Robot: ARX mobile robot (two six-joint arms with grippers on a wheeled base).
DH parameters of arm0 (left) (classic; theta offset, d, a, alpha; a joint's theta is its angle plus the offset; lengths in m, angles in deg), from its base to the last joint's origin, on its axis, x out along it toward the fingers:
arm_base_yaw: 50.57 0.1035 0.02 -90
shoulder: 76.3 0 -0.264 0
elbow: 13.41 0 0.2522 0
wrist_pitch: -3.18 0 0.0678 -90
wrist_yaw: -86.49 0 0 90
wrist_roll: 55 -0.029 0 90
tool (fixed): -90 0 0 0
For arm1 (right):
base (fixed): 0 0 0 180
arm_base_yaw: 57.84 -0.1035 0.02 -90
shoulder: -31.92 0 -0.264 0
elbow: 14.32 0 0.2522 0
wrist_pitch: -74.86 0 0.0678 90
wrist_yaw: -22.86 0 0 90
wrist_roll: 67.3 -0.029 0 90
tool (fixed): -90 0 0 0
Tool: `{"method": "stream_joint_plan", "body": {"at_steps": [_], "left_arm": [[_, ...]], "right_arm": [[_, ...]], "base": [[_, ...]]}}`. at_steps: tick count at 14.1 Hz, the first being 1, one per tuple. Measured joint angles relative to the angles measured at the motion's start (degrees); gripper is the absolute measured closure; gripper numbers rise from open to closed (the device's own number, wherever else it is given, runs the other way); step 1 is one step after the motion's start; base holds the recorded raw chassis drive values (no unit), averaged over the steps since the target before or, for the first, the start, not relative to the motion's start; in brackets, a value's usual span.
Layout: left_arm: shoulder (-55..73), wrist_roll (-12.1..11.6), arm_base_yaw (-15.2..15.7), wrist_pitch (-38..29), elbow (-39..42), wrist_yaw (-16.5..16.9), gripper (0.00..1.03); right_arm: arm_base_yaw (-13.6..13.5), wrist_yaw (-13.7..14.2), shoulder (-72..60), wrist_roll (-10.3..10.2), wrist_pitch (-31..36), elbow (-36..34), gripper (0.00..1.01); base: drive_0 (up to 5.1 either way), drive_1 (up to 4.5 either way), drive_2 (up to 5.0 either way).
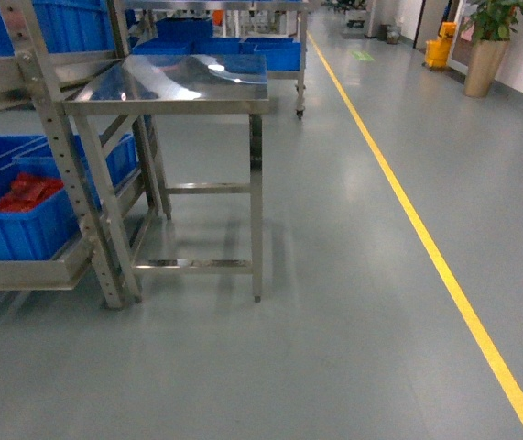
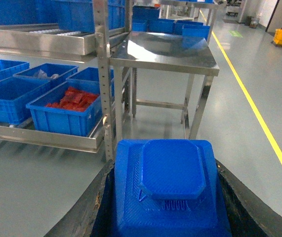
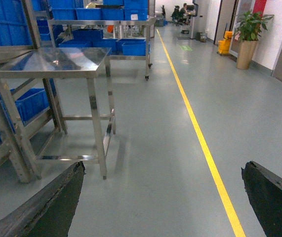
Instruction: Pick blue part to blue bin on bottom shelf
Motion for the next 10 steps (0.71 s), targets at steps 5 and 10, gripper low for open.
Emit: {"method": "stream_joint_plan", "body": {"at_steps": [5, 10], "left_arm": [[0.0, 0.0, 0.0, -0.2, 0.0, 0.0, 0.6], [-0.1, 0.0, 0.0, -0.3, 0.0, 0.0, 0.6]], "right_arm": [[0.0, 0.0, 0.0, 0.0, 0.0, 0.0, 0.03], [0.0, 0.0, 0.0, 0.0, 0.0, 0.0, 0.03]], "base": [[-0.1, 4.11, -4.3], [-0.1, 4.1, -4.3]]}}
